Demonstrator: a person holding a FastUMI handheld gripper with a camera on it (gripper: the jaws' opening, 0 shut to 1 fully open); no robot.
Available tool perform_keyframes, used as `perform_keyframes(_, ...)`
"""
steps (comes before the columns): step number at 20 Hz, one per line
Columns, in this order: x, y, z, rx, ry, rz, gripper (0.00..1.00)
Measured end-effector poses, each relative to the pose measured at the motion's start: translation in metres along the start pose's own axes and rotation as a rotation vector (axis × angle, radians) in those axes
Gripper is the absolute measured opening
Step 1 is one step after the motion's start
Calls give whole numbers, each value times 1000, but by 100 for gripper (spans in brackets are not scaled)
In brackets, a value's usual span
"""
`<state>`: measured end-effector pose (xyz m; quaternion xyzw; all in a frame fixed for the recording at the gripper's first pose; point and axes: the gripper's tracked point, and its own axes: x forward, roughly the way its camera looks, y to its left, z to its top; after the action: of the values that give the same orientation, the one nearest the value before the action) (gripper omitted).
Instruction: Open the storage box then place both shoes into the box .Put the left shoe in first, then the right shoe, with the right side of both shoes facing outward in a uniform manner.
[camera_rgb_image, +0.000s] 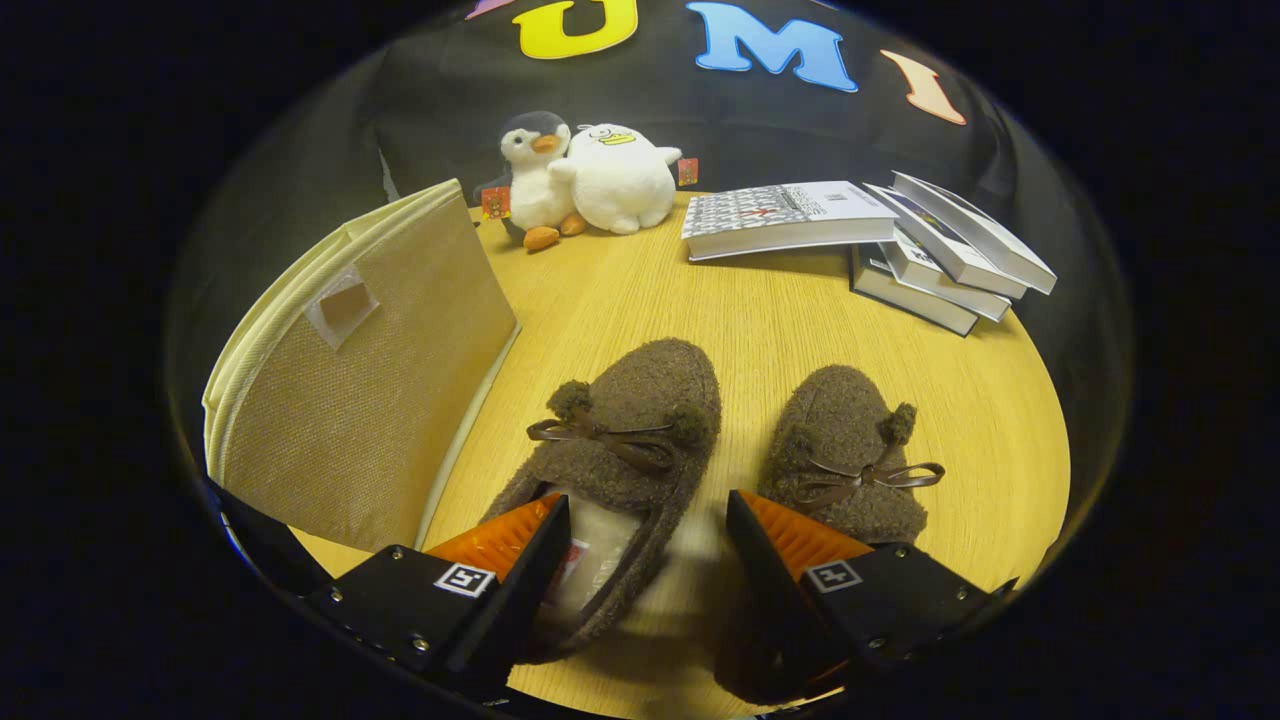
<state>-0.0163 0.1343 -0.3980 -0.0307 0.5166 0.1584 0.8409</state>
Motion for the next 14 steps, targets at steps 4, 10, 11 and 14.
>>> perform_keyframes(4,10,2,-7,95,59,6,55)
perform_keyframes(10,4,-7,4,280,102,9,25)
perform_keyframes(11,9,-2,-8,333,132,20,3)
perform_keyframes(14,3,-5,-3,348,117,28,0)
